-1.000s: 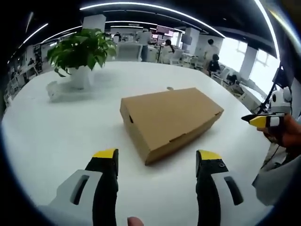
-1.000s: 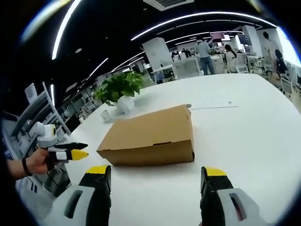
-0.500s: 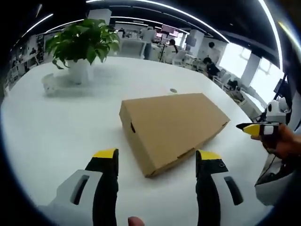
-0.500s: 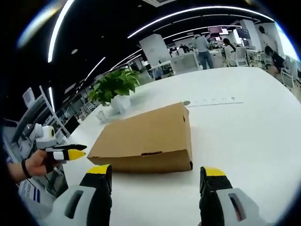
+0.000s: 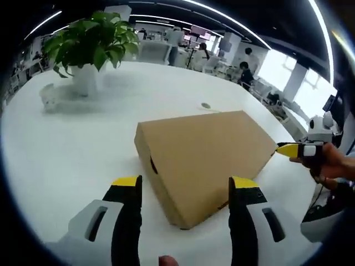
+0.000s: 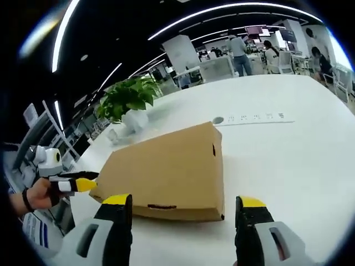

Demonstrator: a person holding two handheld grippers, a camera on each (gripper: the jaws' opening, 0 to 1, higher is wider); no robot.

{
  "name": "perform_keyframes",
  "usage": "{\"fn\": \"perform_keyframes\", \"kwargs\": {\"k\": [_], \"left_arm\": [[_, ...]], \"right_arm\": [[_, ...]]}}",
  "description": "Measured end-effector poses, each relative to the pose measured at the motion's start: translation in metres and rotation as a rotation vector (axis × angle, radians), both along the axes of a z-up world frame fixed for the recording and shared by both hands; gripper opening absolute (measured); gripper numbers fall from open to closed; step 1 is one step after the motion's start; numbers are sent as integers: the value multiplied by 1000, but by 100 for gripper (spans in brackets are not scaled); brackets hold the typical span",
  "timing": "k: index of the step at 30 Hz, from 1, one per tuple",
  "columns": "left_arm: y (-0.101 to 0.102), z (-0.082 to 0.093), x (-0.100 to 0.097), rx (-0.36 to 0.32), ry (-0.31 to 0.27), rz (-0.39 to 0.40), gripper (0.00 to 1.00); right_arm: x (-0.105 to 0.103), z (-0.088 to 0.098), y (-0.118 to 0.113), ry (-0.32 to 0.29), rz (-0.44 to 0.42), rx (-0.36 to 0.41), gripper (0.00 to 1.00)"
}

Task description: Operate the shoe box by opening the lid, removing the specified soft item, and placing it in the target area until the item is outside and the box remains undamaged.

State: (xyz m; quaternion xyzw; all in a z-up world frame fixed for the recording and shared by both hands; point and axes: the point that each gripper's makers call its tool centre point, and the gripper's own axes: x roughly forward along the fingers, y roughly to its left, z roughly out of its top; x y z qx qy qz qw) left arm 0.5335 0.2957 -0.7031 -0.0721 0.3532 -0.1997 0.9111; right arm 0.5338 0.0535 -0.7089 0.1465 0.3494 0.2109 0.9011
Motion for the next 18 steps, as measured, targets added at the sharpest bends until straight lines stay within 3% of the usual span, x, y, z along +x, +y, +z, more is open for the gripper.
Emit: {"fn": "perform_keyframes", "kwargs": {"k": [8, 12, 14, 18], "left_arm": [[-4, -10, 4, -5, 31, -12, 60], [-8, -8, 7, 16, 8, -30, 57], [-9, -9, 10, 13, 13, -23, 59], [-8, -10, 11, -8, 23, -2, 59]], "right_arm": [[12, -9, 8, 26, 17, 6, 74], [17, -11, 16, 24, 44, -4, 72], [18, -20, 17, 21, 80, -64, 71], [20, -20, 22, 12, 74, -40, 76]]}}
